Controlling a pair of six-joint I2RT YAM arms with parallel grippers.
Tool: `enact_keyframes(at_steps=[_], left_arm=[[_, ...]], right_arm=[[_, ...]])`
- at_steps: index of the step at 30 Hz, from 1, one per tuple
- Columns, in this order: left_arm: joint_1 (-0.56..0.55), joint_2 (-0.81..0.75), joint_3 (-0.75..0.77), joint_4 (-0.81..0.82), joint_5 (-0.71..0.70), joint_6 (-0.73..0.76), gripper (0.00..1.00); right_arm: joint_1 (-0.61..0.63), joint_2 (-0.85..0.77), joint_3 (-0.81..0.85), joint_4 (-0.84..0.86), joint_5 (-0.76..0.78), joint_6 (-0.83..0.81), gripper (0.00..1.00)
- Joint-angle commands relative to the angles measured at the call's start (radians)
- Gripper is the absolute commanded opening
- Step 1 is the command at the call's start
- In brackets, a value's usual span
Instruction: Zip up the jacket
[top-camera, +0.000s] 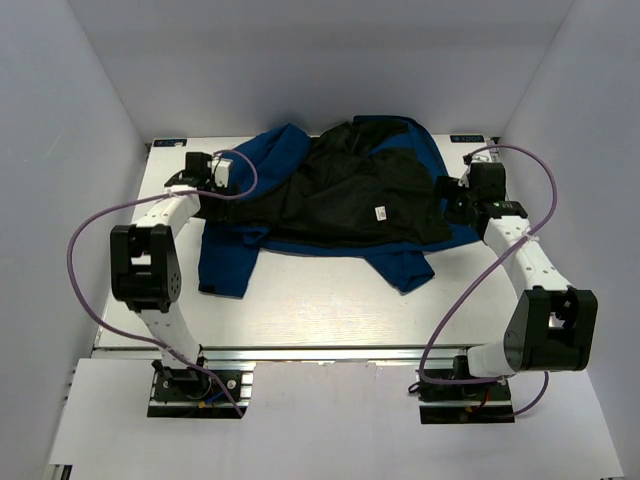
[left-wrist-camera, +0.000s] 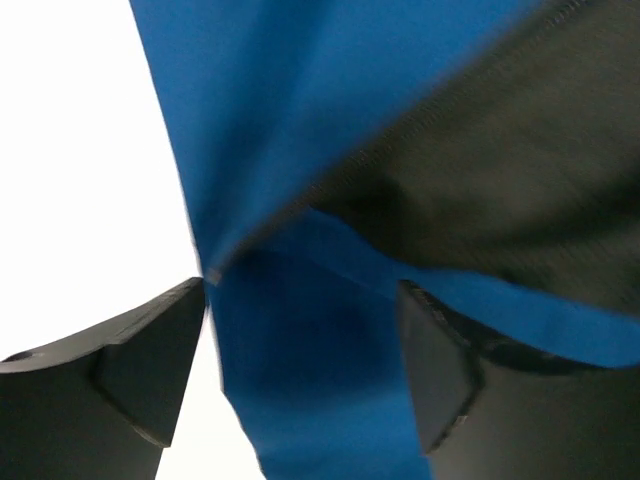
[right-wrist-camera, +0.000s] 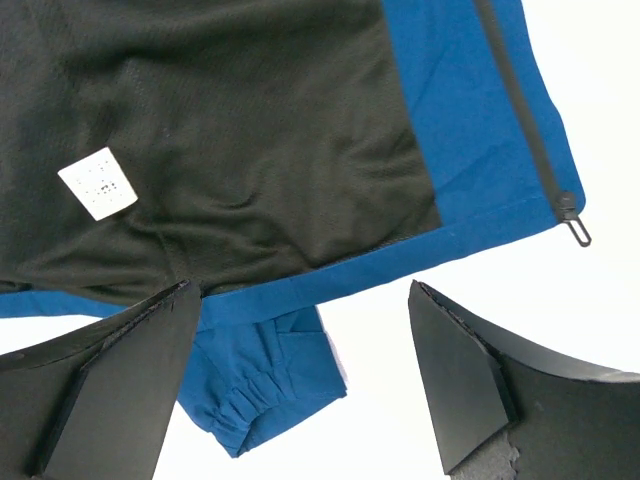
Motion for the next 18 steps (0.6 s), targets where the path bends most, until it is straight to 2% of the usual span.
enact_keyframes(at_steps=[1,4,6,7,9,10,12,13,14,18], left_arm=[[0.005,0.026,0.106,-0.030,-0.106,0.072,0.82],[0.003,0.068,0.118,-0.018,-0.159,0.047,0.70],[0.003,0.081,0.118,0.003,-0.147,0.059,0.63],[0.003,0.088,0.115,0.019,-0.124,0.068,0.55],[0.003,0.115,0.133,0.005,-0.119,0.072,0.48],[0.005,0.124,0.153,-0.012,-0.110,0.070,0.38],[0.003,0.131,0.162,-0.020,-0.102,0.062,0.23],[0.003,0.124,0.161,-0.009,-0.103,0.053,0.06],[0.003,0.112,0.158,-0.004,-0.120,0.029,0.00],[0.003,0.002,0.172,-0.016,-0.058,-0.056,0.00]], right_arm=[[-0.006,0.012,0.036,-0.016,-0.037,-0.005,0.89],[-0.012,0.019,0.034,-0.019,-0.037,0.002,0.89],[-0.018,0.018,0.027,-0.027,-0.033,0.002,0.89],[-0.020,0.016,0.024,-0.025,-0.024,0.002,0.89],[-0.027,0.012,0.014,-0.025,-0.011,0.007,0.89],[-0.027,0.010,0.014,-0.030,-0.004,0.013,0.89],[-0.041,0.006,0.013,-0.034,-0.002,0.022,0.89],[-0.061,0.004,0.011,-0.037,-0.002,0.033,0.89],[-0.066,0.000,0.010,-0.039,0.030,0.045,0.89],[-0.105,0.001,0.008,-0.077,0.107,0.105,0.89]])
